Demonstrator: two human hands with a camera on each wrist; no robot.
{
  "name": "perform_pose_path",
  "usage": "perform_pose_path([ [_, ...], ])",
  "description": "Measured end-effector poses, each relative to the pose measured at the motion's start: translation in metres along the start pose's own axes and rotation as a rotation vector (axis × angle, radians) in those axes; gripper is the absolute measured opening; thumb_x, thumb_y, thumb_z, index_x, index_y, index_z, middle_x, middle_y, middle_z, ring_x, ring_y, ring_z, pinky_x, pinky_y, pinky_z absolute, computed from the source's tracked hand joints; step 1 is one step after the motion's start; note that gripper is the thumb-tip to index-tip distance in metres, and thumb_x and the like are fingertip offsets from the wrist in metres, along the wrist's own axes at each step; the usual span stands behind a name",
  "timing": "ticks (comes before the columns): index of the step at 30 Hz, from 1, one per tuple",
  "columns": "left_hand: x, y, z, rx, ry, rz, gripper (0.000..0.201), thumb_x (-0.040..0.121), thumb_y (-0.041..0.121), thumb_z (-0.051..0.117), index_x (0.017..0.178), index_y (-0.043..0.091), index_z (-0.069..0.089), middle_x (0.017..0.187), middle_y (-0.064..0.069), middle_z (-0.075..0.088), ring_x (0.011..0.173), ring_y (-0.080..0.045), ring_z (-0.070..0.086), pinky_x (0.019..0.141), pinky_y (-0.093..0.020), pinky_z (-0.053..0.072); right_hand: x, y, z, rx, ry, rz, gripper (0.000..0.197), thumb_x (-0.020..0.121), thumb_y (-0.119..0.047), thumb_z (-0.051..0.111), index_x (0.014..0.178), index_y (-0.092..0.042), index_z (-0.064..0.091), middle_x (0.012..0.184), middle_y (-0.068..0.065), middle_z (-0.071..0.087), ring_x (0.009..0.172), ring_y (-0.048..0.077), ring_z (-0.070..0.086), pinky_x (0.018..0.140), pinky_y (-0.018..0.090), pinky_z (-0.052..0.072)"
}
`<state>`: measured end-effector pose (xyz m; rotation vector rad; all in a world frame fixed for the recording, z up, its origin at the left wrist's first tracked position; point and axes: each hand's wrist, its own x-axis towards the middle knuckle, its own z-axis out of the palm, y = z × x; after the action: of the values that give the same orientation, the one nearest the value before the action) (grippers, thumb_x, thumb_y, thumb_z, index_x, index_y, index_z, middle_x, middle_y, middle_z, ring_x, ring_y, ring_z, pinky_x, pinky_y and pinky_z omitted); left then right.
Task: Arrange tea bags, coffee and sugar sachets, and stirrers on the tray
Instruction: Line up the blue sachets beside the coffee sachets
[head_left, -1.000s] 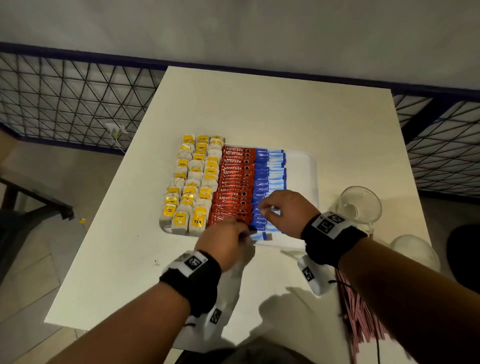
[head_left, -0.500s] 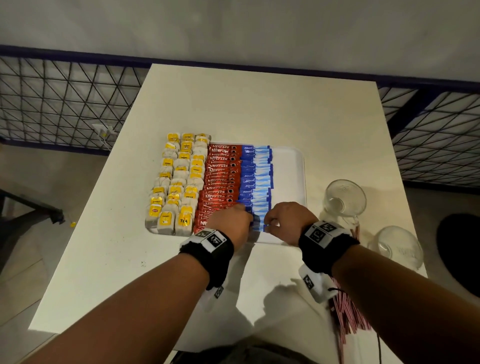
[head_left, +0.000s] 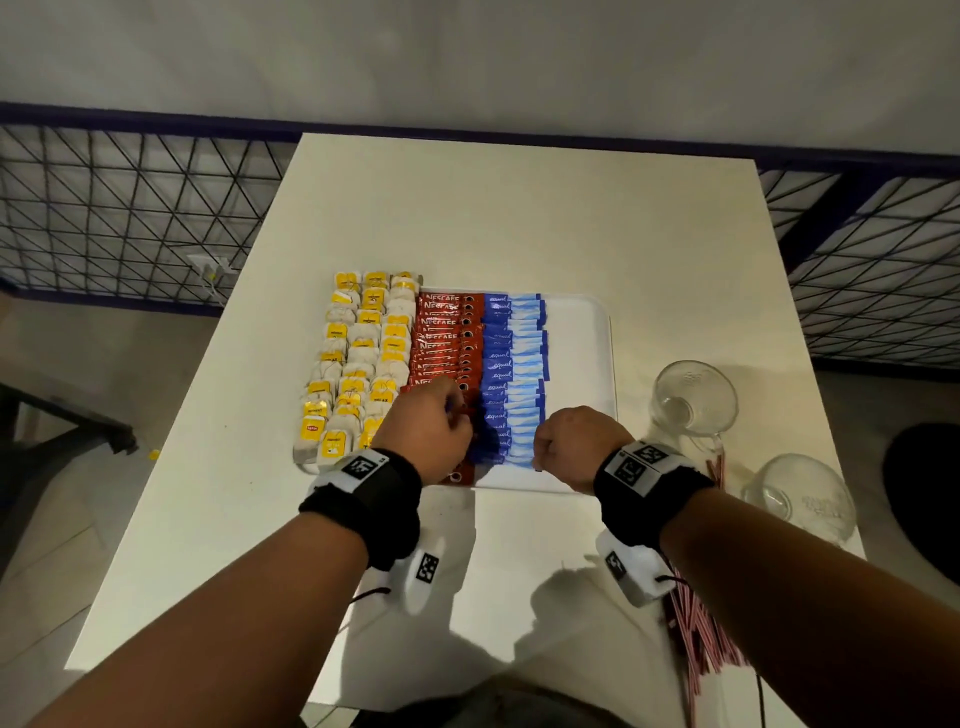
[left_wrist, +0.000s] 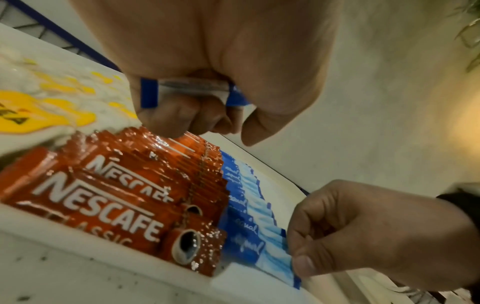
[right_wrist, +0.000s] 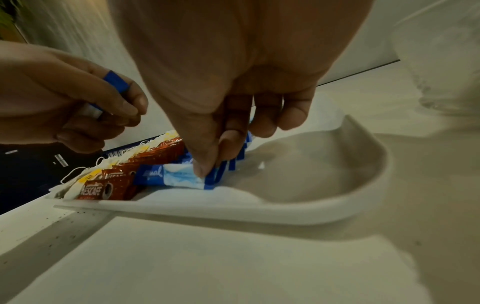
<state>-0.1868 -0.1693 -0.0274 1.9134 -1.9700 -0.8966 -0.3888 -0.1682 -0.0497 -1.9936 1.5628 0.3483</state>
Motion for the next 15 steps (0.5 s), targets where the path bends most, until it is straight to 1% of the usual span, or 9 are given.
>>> perform_pose_path([
  [2, -0.003, -0.002, -0.002, -0.071, 0.004, -0.034, 0.006, 0.087, 0.017, 0.059, 0.088, 0.018, 0.054, 0.072, 0.005, 0.052, 0.066, -0.015, 0.050, 0.057, -0.026, 0.035, 0.004, 0.000, 0.001, -0.007, -0.007, 0.007, 0.011, 0.088, -0.038, 0.061, 0.080, -0.031, 0.062, 0.101, -0.007, 0.063, 0.096, 0.018, 0.059, 0.074, 0.027, 0.042],
  [3, -0.004, -0.004, -0.002, -0.072, -0.014, -0.026, 0.005, 0.087, 0.018, 0.060, 0.089, 0.019, 0.056, 0.074, 0.005, 0.054, 0.069, -0.016, 0.052, 0.058, -0.025, 0.036, 0.006, 0.000, 0.001, -0.006, -0.007, 0.009, 0.012, 0.088, -0.038, 0.061, 0.078, -0.031, 0.060, 0.101, -0.007, 0.063, 0.096, 0.018, 0.059, 0.074, 0.028, 0.043],
  [4, -0.005, -0.004, -0.001, -0.032, -0.050, 0.008, 0.004, 0.088, 0.021, 0.061, 0.092, 0.020, 0.059, 0.080, 0.004, 0.056, 0.075, -0.018, 0.055, 0.062, -0.025, 0.038, 0.006, -0.001, 0.000, -0.004, -0.005, 0.005, 0.012, 0.088, -0.038, 0.061, 0.077, -0.032, 0.059, 0.099, -0.008, 0.062, 0.095, 0.018, 0.058, 0.075, 0.028, 0.044],
  [6, -0.006, -0.003, 0.003, 0.120, -0.180, 0.104, 0.019, 0.090, 0.027, 0.062, 0.107, 0.021, 0.065, 0.100, 0.000, 0.058, 0.094, -0.021, 0.057, 0.076, -0.026, 0.042, 0.005, -0.002, -0.005, 0.005, 0.000, -0.031, 0.011, 0.088, -0.036, 0.060, 0.079, -0.032, 0.062, 0.093, -0.010, 0.057, 0.094, 0.017, 0.057, 0.076, 0.029, 0.045],
  [8, -0.004, 0.001, 0.007, 0.250, -0.309, 0.178, 0.035, 0.090, 0.035, 0.061, 0.122, 0.022, 0.063, 0.116, -0.003, 0.054, 0.107, -0.023, 0.054, 0.089, -0.027, 0.042, -0.001, -0.001, -0.011, 0.015, -0.013, -0.081, 0.010, 0.089, -0.031, 0.059, 0.083, -0.031, 0.067, 0.093, -0.010, 0.056, 0.093, 0.015, 0.055, 0.077, 0.028, 0.043],
  [9, -0.003, 0.004, 0.007, 0.282, -0.352, 0.199, 0.040, 0.090, 0.040, 0.061, 0.126, 0.023, 0.061, 0.119, -0.003, 0.051, 0.109, -0.023, 0.052, 0.092, -0.027, 0.041, -0.003, -0.001, -0.014, 0.015, -0.022, -0.106, 0.011, 0.089, -0.029, 0.058, 0.086, -0.029, 0.068, 0.096, -0.009, 0.059, 0.094, 0.016, 0.055, 0.078, 0.029, 0.043],
  [11, -0.002, 0.010, 0.007, 0.300, -0.390, 0.237, 0.042, 0.090, 0.046, 0.059, 0.125, 0.024, 0.063, 0.119, -0.003, 0.051, 0.109, -0.021, 0.051, 0.092, -0.026, 0.040, -0.008, 0.000, -0.019, 0.018, -0.018, -0.137, 0.013, 0.090, -0.025, 0.056, 0.090, -0.025, 0.069, 0.102, -0.006, 0.062, 0.095, 0.017, 0.056, 0.082, 0.031, 0.045],
  [12, -0.002, 0.011, 0.007, 0.295, -0.396, 0.253, 0.041, 0.090, 0.047, 0.058, 0.123, 0.023, 0.065, 0.117, -0.003, 0.052, 0.108, -0.021, 0.052, 0.091, -0.027, 0.041, -0.010, 0.001, -0.021, 0.028, -0.004, -0.147, 0.013, 0.091, -0.024, 0.056, 0.091, -0.023, 0.069, 0.102, -0.005, 0.062, 0.095, 0.018, 0.056, 0.083, 0.032, 0.045],
  [15, 0.000, 0.015, 0.007, 0.259, -0.386, 0.270, 0.031, 0.093, 0.036, 0.057, 0.115, 0.018, 0.070, 0.114, -0.003, 0.063, 0.105, -0.023, 0.057, 0.086, -0.026, 0.043, -0.013, 0.003, -0.025, 0.069, 0.034, -0.167, 0.011, 0.091, -0.024, 0.057, 0.091, -0.021, 0.068, 0.099, -0.004, 0.062, 0.091, 0.016, 0.055, 0.081, 0.030, 0.043],
])
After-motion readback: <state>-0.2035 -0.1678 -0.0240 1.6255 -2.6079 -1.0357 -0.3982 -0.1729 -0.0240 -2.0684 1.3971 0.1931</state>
